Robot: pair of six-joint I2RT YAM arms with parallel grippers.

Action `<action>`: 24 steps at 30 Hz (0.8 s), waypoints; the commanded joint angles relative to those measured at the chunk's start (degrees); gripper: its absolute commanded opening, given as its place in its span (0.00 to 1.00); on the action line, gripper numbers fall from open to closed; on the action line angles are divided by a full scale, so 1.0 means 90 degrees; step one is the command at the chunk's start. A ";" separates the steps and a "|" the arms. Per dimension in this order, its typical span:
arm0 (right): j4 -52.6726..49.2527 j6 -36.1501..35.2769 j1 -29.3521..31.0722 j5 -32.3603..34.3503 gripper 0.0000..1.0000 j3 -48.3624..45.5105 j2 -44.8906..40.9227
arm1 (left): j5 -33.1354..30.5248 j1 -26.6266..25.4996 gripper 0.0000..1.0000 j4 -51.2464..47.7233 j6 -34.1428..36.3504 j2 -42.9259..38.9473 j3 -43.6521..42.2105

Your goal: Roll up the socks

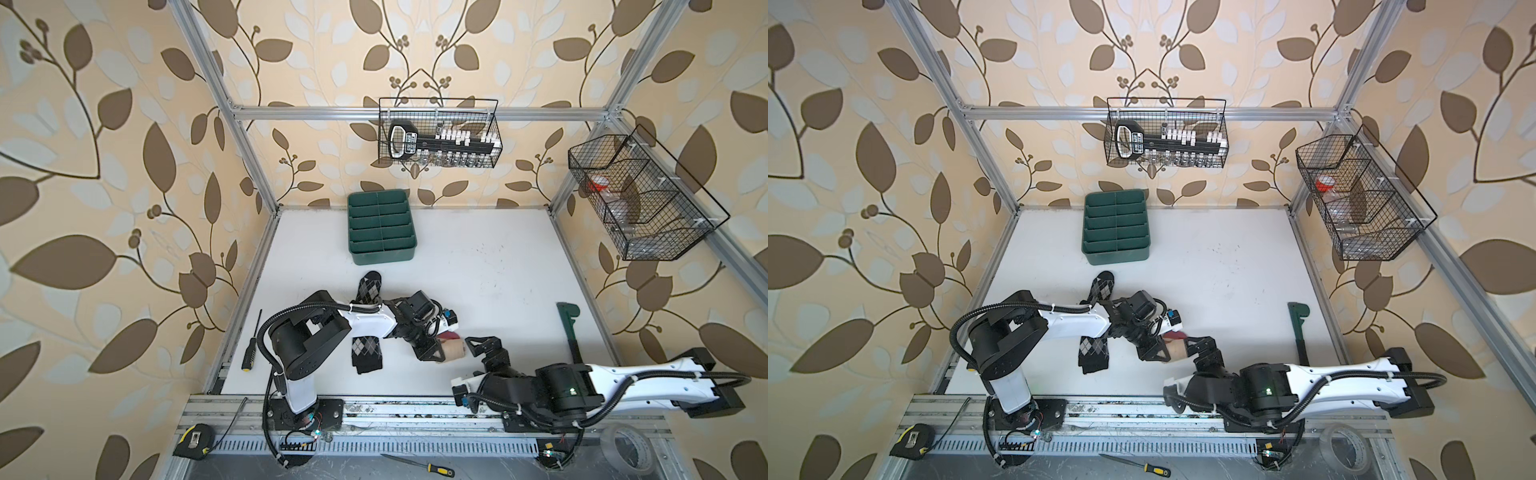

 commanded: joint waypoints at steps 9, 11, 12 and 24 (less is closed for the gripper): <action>0.2294 -0.0085 -0.0248 0.0262 0.98 -0.0723 0.1806 | -0.0069 0.0022 0.29 -0.0571 -0.0181 0.0296 -0.0119; 0.2604 -0.0156 -0.0406 0.0269 0.97 -0.0731 0.2116 | -0.0046 0.0022 0.29 -0.0564 -0.0176 0.0316 -0.0119; 0.2814 -0.0232 -0.0454 0.0321 0.97 -0.0790 0.2268 | -0.0027 0.0022 0.29 -0.0554 -0.0180 0.0325 -0.0119; 0.3795 -0.0472 -0.1257 0.0997 0.96 -0.0952 0.3444 | 0.0200 0.0022 0.30 -0.0647 -0.0079 0.0302 -0.0256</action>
